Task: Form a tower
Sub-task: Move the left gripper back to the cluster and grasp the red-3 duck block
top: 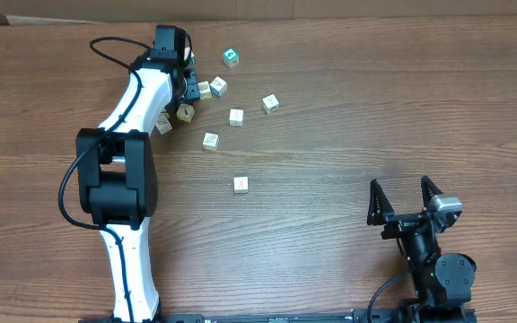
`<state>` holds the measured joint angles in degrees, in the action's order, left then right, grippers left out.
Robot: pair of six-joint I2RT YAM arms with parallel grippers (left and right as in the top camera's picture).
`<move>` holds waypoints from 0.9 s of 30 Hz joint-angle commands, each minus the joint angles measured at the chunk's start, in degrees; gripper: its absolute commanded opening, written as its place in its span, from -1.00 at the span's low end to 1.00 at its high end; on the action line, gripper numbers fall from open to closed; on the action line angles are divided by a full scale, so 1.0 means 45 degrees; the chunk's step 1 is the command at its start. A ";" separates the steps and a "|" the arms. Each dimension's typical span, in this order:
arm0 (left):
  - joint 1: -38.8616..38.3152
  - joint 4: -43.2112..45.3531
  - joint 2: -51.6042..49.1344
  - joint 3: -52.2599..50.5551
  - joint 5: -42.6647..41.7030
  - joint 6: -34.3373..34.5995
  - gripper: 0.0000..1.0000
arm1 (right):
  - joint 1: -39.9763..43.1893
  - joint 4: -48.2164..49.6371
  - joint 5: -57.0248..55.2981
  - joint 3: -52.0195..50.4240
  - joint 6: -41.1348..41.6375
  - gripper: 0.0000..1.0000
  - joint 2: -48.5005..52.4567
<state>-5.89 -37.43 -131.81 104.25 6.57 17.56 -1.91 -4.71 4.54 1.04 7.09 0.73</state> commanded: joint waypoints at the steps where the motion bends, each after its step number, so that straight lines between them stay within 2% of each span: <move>1: 0.0019 0.0243 -0.0238 0.0107 -0.0136 -0.0301 0.03 | 0.0039 0.0068 0.0058 -0.0126 0.0034 1.00 -0.0126; 10: -0.0005 0.0389 -0.0452 -0.0010 -0.0136 -0.0500 -0.05 | 0.0039 0.0068 0.0058 -0.0126 0.0034 1.00 -0.0126; 16: -0.0005 0.0379 -0.0452 -0.0010 -0.0131 -0.0957 -0.27 | 0.0039 0.0068 0.0058 -0.0126 0.0034 1.00 -0.0126; 18: -0.0005 0.0389 -0.0452 -0.0010 -0.0131 -0.0957 -0.42 | 0.0039 0.0068 0.0058 -0.0126 0.0034 1.00 -0.0126; 20: -0.0005 0.0393 -0.0452 -0.0010 -0.0131 -0.0957 -0.49 | 0.0039 0.0068 0.0058 -0.0126 0.0034 1.00 -0.0126; 22: -0.0005 0.0389 -0.0452 -0.0010 -0.0131 -0.0957 -0.48 | 0.0039 0.0068 0.0058 -0.0126 0.0034 1.00 -0.0126; 25: -0.0005 0.0384 -0.0452 -0.0010 -0.0126 -0.0957 -0.28 | 0.0039 0.0068 0.0058 -0.0126 0.0034 1.00 -0.0126; 27: -0.0005 0.0384 -0.0452 -0.0010 -0.0126 -0.0962 -0.35 | 0.0039 0.0068 0.0058 -0.0126 0.0034 1.00 -0.0126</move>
<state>-5.89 -35.75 -132.79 104.25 6.24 14.20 -1.91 -4.73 4.54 1.04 7.07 0.73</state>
